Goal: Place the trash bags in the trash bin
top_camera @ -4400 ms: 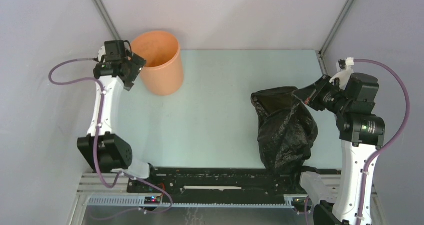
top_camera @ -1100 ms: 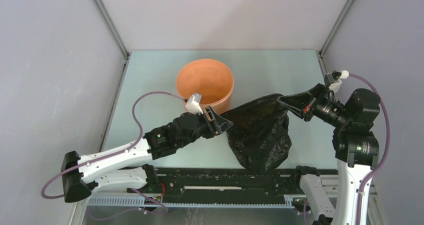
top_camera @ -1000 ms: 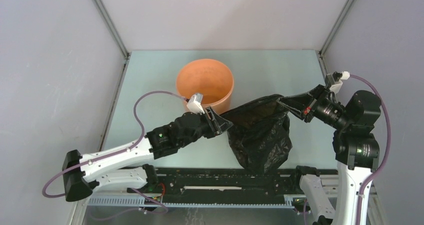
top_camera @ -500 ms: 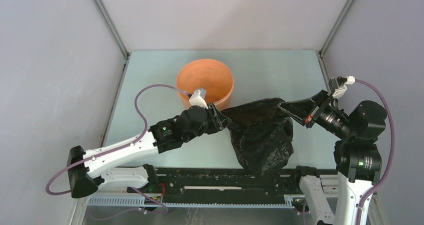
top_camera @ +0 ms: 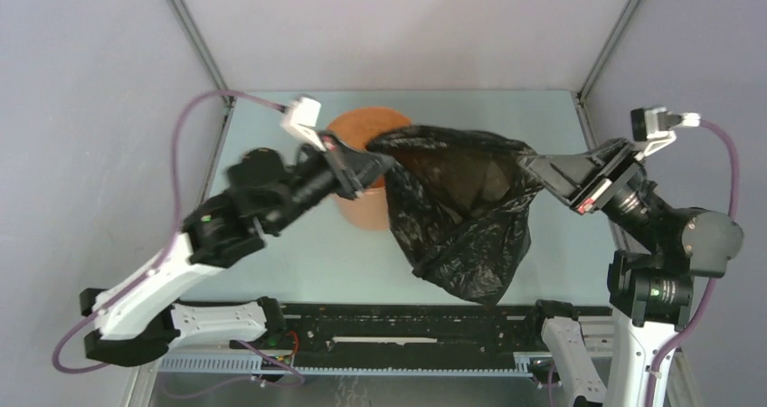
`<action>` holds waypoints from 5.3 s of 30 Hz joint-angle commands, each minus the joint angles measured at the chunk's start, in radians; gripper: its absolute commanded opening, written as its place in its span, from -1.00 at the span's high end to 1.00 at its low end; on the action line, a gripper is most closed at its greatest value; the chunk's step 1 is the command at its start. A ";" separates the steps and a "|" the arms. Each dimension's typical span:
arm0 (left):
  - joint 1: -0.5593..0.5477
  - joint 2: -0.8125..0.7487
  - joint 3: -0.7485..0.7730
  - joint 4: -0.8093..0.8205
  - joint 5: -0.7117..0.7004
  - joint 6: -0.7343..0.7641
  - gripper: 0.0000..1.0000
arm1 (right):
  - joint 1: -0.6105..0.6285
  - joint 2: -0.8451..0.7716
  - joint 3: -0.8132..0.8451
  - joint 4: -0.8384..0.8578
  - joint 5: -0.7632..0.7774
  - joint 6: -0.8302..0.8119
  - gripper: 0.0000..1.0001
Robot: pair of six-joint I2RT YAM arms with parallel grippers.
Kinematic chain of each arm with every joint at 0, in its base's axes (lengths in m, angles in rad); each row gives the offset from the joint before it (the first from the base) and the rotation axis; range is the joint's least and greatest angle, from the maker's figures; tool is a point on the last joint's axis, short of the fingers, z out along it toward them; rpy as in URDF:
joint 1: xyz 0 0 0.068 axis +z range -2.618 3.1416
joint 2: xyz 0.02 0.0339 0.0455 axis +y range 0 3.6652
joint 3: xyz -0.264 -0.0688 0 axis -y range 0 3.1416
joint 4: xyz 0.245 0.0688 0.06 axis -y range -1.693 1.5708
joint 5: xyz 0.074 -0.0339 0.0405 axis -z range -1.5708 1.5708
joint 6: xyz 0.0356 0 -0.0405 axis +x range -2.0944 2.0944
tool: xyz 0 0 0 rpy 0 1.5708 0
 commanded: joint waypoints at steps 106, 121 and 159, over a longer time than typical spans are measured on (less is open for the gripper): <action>0.519 0.657 0.871 -0.632 0.191 0.404 0.72 | 0.485 0.876 0.603 -0.140 0.208 -0.461 1.00; 0.461 0.552 0.163 -0.189 0.122 0.400 0.79 | 0.483 0.878 0.514 -0.097 0.242 -0.459 1.00; 0.533 0.475 0.589 -0.630 0.330 0.353 -0.47 | 0.365 0.845 0.375 -0.180 0.206 -0.663 1.00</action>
